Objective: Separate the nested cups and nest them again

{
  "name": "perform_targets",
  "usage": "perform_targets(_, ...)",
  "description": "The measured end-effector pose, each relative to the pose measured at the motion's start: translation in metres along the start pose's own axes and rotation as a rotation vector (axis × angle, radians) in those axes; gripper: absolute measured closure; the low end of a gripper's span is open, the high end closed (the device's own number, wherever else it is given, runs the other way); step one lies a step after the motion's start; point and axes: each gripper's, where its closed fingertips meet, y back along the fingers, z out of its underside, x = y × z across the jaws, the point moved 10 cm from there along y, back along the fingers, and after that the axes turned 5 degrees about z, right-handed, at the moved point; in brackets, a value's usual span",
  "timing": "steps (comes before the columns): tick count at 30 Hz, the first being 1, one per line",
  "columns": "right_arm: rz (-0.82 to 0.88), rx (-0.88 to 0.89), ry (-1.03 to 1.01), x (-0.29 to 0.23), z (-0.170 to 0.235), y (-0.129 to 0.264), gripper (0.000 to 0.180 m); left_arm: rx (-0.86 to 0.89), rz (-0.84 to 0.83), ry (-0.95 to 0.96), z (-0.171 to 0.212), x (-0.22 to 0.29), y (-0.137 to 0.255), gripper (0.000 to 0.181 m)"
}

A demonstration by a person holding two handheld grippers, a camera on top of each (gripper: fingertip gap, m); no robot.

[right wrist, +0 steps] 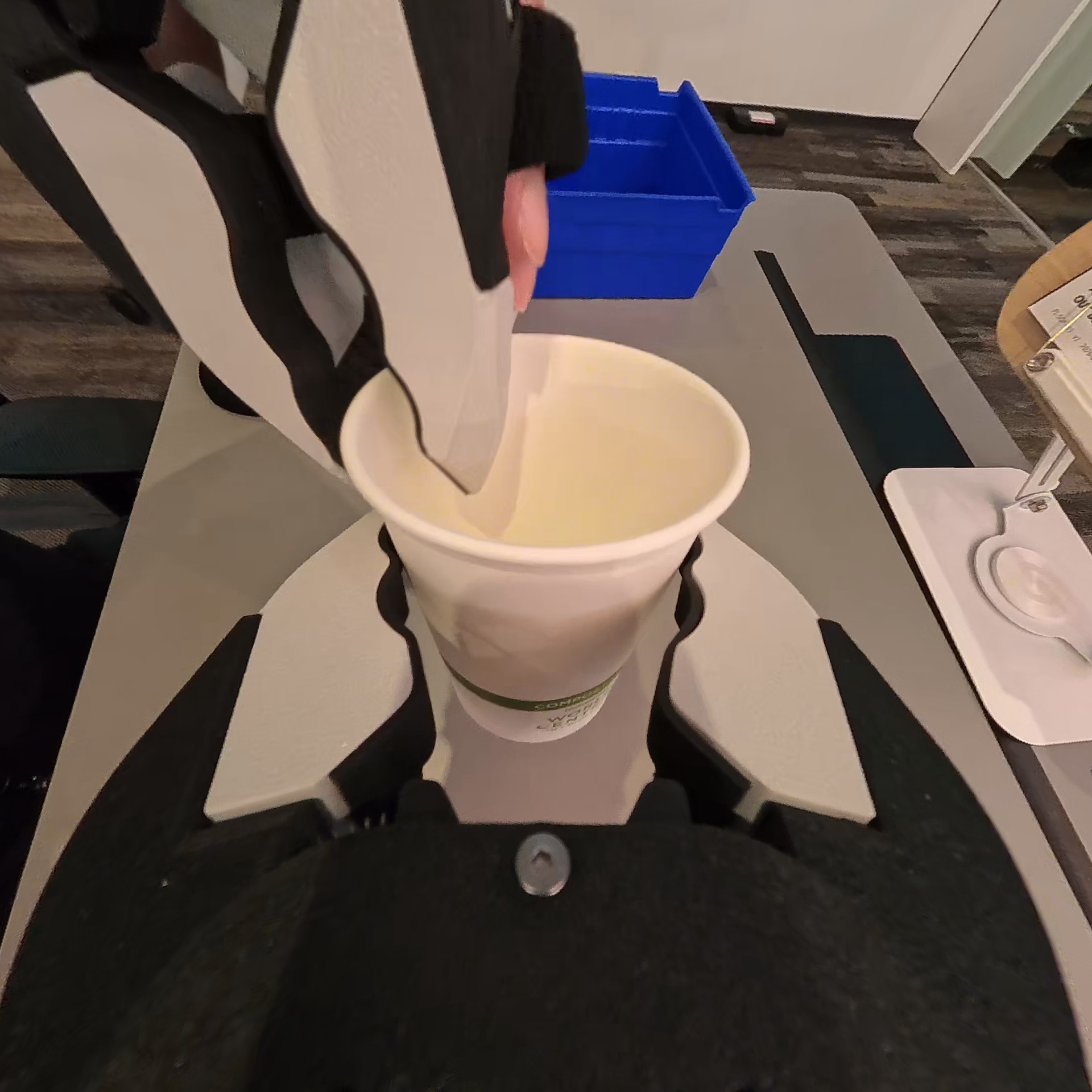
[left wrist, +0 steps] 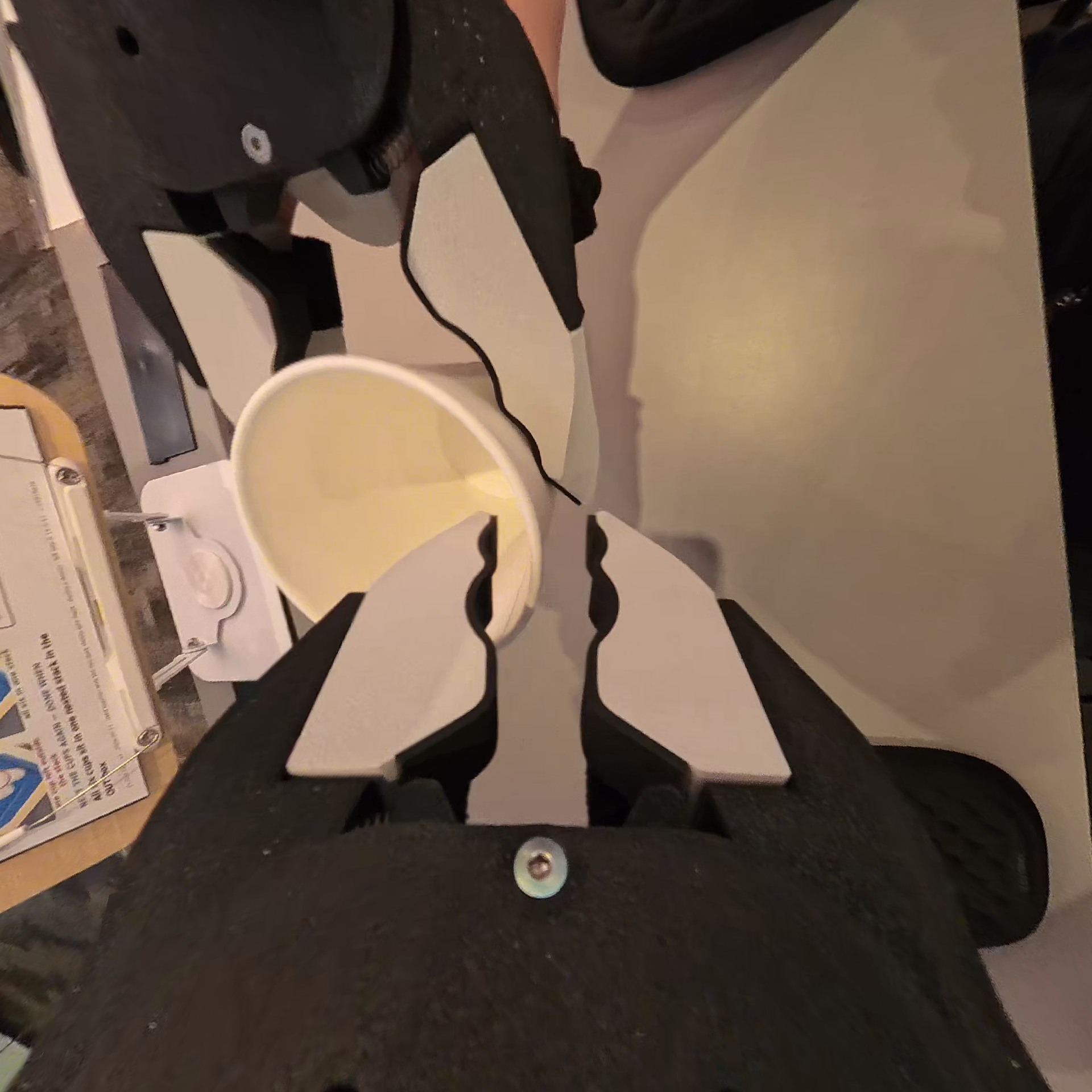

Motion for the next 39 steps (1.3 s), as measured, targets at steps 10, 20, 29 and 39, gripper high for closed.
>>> perform_targets(10,0.181,0.030,-0.085,0.046,0.017,0.048,0.090,0.219,-0.271,0.189,0.037,0.001,0.039,0.139)
perform_targets(20,1.352,0.096,-0.347,0.091,0.110,0.304,0.090,0.442,-0.411,0.470,0.108,0.041,0.018,0.150)
perform_targets(29,1.462,0.089,-0.545,0.101,0.183,0.343,0.090,0.409,-0.359,0.511,0.118,0.045,-0.001,0.148)
perform_targets(39,1.413,0.093,-0.643,0.114,0.219,0.336,0.090,0.409,-0.363,0.514,0.121,0.045,0.000,0.148)
